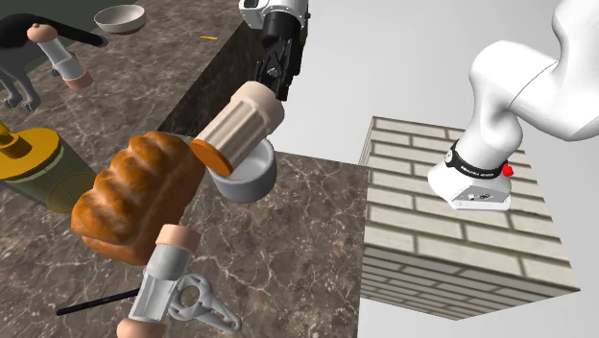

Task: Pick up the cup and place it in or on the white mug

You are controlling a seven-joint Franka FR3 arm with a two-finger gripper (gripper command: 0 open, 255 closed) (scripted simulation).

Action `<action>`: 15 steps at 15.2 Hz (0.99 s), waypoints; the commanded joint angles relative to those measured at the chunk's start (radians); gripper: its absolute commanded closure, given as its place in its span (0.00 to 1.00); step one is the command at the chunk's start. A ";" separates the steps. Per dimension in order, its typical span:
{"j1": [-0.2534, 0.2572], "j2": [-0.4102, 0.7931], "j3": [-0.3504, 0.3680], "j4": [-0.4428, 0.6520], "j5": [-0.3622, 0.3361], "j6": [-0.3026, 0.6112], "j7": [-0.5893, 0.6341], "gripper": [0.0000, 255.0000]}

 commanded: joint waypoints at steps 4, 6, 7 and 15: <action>-0.013 0.007 -0.013 0.023 -0.012 -0.029 0.003 0.00; -0.037 0.006 -0.037 0.061 -0.039 -0.084 0.011 0.00; -0.046 0.008 -0.047 0.078 -0.048 -0.107 0.013 0.00; -0.046 0.008 -0.047 0.078 -0.048 -0.107 0.013 0.00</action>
